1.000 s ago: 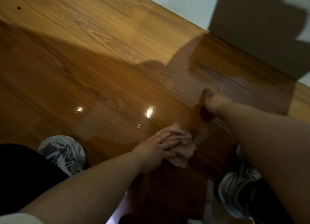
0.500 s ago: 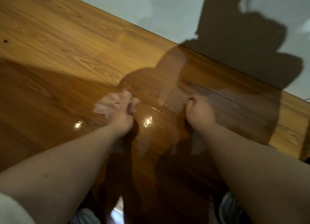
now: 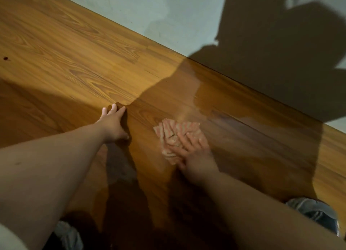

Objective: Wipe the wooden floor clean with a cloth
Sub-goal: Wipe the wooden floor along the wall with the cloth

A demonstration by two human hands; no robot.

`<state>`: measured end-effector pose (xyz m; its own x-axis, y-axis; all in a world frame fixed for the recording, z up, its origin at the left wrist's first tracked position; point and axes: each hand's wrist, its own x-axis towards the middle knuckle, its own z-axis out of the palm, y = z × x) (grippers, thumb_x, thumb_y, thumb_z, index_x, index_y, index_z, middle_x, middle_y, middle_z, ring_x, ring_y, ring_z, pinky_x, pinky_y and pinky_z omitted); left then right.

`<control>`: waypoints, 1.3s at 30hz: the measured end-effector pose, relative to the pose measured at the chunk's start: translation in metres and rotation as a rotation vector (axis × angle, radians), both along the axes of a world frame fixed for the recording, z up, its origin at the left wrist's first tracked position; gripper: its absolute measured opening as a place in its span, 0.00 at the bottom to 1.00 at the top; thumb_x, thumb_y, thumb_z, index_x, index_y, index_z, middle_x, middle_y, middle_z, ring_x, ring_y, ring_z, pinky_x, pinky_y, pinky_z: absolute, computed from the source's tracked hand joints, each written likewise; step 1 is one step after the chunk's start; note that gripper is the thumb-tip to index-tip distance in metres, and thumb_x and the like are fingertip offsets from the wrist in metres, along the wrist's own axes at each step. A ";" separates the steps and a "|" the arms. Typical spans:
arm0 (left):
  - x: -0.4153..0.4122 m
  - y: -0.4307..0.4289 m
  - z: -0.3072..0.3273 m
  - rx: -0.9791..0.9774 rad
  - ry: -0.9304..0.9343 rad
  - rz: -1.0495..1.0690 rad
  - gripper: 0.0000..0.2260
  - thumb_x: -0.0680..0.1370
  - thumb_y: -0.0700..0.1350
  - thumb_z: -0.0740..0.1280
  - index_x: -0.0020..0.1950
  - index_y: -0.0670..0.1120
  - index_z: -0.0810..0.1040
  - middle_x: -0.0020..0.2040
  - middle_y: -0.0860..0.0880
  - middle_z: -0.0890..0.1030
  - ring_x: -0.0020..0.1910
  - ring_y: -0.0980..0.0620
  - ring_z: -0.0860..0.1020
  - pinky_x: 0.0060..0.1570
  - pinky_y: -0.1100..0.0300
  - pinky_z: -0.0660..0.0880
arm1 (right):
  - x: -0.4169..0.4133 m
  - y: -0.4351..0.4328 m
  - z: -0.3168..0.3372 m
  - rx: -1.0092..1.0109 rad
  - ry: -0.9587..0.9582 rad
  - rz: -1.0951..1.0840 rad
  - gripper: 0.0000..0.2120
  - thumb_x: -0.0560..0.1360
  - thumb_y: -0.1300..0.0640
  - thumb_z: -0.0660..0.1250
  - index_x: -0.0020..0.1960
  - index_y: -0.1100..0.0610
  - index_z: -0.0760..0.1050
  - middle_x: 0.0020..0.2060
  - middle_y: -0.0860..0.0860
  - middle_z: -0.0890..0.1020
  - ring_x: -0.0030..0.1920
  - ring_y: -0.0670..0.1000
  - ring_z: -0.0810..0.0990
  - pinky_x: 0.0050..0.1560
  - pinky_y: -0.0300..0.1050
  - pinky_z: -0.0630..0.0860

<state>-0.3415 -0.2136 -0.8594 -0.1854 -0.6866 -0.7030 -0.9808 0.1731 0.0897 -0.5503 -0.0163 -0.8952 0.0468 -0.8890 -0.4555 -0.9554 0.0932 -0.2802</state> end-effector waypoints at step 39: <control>0.027 -0.010 -0.022 -0.005 -0.078 0.258 0.61 0.61 0.57 0.80 0.78 0.55 0.39 0.78 0.51 0.35 0.76 0.36 0.40 0.67 0.38 0.61 | -0.045 -0.209 -0.020 -0.148 -0.100 0.003 0.22 0.81 0.47 0.53 0.75 0.36 0.57 0.79 0.46 0.48 0.78 0.52 0.44 0.76 0.55 0.40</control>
